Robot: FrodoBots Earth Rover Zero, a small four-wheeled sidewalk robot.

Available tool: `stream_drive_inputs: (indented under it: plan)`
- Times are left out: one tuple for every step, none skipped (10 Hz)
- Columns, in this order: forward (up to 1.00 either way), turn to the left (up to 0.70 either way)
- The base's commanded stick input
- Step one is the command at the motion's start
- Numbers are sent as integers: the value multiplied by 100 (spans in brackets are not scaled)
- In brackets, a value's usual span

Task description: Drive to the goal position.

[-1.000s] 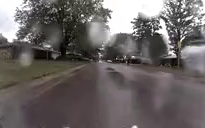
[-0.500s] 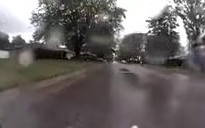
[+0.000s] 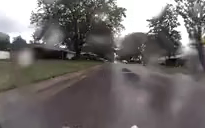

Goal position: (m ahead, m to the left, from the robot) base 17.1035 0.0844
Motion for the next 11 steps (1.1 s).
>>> stream_drive_inputs:
  plan:
    - [50, -1]
    - [50, -1]
    - [50, -1]
    - [50, -1]
    - [50, -1]
    - [50, -1]
    - [50, -1]
    - [50, -1]
    - [50, -1]
    - [50, -1]
    - [50, -1]
